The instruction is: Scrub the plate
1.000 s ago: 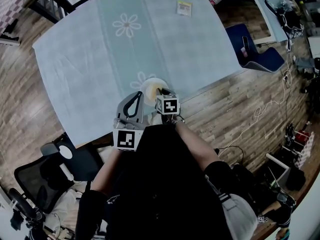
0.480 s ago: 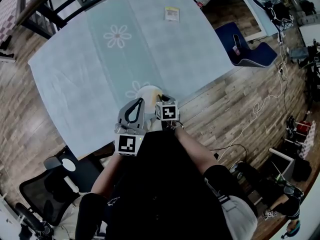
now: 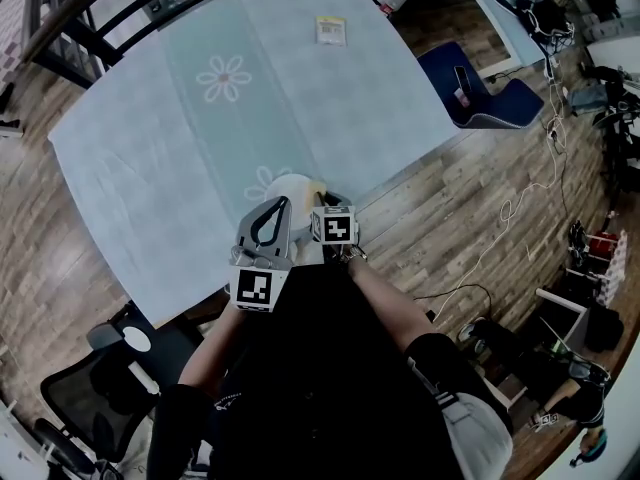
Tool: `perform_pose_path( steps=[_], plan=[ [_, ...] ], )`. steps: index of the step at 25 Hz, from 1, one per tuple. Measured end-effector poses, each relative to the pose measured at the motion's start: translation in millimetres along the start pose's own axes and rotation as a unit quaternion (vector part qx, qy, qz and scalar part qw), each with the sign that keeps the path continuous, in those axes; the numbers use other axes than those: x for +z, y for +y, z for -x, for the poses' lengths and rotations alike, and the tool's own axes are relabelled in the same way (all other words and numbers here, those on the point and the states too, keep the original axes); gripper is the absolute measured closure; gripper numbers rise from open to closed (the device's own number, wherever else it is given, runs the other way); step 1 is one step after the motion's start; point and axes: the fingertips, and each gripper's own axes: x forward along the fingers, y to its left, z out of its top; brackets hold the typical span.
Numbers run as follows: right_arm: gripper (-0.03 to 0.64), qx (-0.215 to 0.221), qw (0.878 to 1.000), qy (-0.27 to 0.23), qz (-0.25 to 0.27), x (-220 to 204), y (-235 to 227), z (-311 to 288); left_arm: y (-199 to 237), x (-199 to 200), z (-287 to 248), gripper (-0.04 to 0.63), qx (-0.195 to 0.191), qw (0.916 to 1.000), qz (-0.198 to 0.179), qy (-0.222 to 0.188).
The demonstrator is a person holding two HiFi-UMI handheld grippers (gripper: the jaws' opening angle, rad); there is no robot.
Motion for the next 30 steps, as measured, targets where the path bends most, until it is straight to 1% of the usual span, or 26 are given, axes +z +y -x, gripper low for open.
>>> perform_pose_path(
  steps=[8,13,16,20,25,28,30],
  plan=[
    [0.565,-0.03,0.999,-0.012,-0.003,1,-12,9,-3,1,-1,0.581,-0.011,0.9999,0.004,-0.005],
    [0.565,-0.055,0.998,-0.025,0.006,4,-20,17,-4,0,1,0.581,-0.011,0.9999,0.004,-0.008],
    [0.565,-0.061,0.998,-0.034,0.006,8,-20,23,-5,0,4,0.581,-0.008,0.9999,0.006,-0.01],
    [0.565,-0.048,0.997,-0.051,0.015,16,-10,26,-3,1,12,0.581,0.007,0.9999,-0.001,-0.014],
    [0.565,-0.026,0.997,-0.063,0.037,25,12,24,8,-1,28,0.581,0.04,0.9991,0.0,-0.015],
    [0.565,0.003,0.996,-0.07,0.051,29,31,22,18,-2,39,0.581,0.064,0.9978,0.002,-0.016],
    [0.565,0.035,0.995,-0.073,0.057,30,48,21,22,-3,46,0.581,0.077,0.9969,0.0,-0.016]
  ],
)
